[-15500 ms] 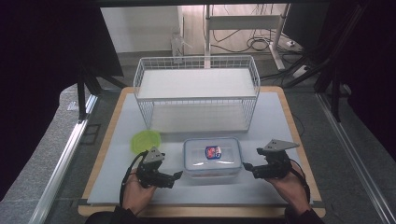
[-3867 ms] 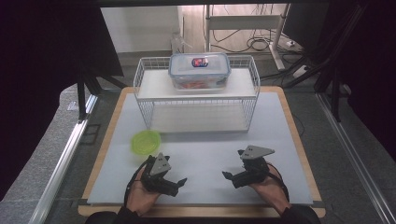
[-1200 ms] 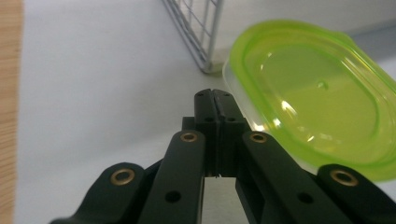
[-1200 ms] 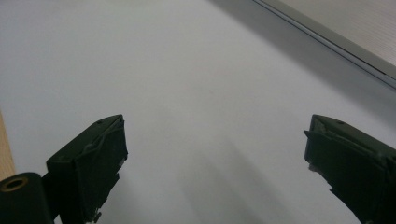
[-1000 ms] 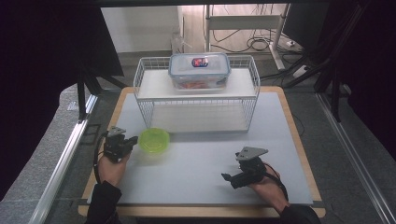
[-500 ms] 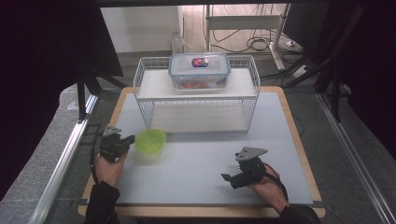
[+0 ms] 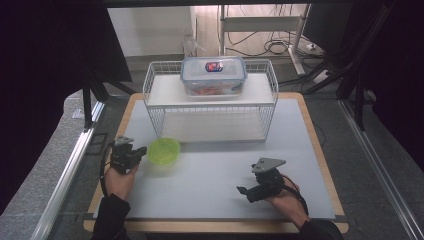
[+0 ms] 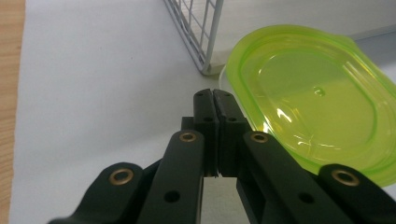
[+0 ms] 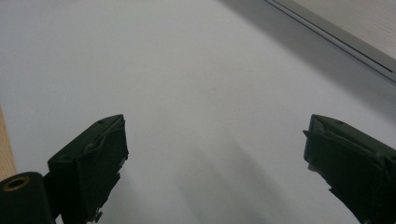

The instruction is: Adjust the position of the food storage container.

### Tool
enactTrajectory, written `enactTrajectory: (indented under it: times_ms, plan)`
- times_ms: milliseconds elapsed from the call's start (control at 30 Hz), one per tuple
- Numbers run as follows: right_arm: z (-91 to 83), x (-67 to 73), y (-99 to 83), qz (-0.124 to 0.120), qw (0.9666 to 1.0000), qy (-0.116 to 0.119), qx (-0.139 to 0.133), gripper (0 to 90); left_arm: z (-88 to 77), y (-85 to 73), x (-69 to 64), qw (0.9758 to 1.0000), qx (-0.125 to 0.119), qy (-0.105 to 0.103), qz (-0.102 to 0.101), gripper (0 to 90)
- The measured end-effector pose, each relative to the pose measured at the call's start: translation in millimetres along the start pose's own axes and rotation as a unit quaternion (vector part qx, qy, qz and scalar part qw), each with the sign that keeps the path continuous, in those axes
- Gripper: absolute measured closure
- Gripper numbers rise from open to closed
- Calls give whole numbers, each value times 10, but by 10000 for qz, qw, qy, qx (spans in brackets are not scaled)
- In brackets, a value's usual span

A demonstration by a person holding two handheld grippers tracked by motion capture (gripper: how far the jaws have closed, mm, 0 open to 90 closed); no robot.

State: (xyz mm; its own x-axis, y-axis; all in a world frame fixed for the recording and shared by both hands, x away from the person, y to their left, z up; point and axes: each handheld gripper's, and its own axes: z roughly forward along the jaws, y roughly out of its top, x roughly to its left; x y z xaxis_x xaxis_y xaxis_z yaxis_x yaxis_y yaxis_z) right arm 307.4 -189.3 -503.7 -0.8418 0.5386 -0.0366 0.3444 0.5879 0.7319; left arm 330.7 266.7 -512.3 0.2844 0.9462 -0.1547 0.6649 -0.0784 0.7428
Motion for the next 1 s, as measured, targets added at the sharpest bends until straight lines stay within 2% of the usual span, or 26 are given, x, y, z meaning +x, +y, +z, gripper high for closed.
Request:
enactTrajectory:
  times_ms: [67, 233, 433, 600, 633, 733, 1000]
  plan:
    - [2, 2, 0, -7, 10000, 1, 7, 60, 17, -9, 11, 10000, 31, -44, -27, 897]
    - [5, 4, 0, 0, 10000, -2, 23, 60, 124, -41, 15, 9994, 307, -157, -30, 896]
    - [8, 3, -2, -9, 10000, -6, 33, 60, 190, -41, -17, 9985, 367, -397, 5, 896]
    - [13, 6, -2, -15, 10000, -14, 52, 60, 247, -27, -48, 9975, 368, -600, -41, 896]
    - [15, 4, -3, -26, 10000, -21, 56, 60, 269, -25, -69, 9973, 382, -622, -52, 897]
    - [17, 5, -3, -26, 10000, -24, 64, 60, 335, -18, -146, 9966, 501, -645, 119, 896]
    - [19, -1, -8, -9, 10000, -25, 77, 60, 452, 25, -395, 9936, 590, -901, 353, 896]
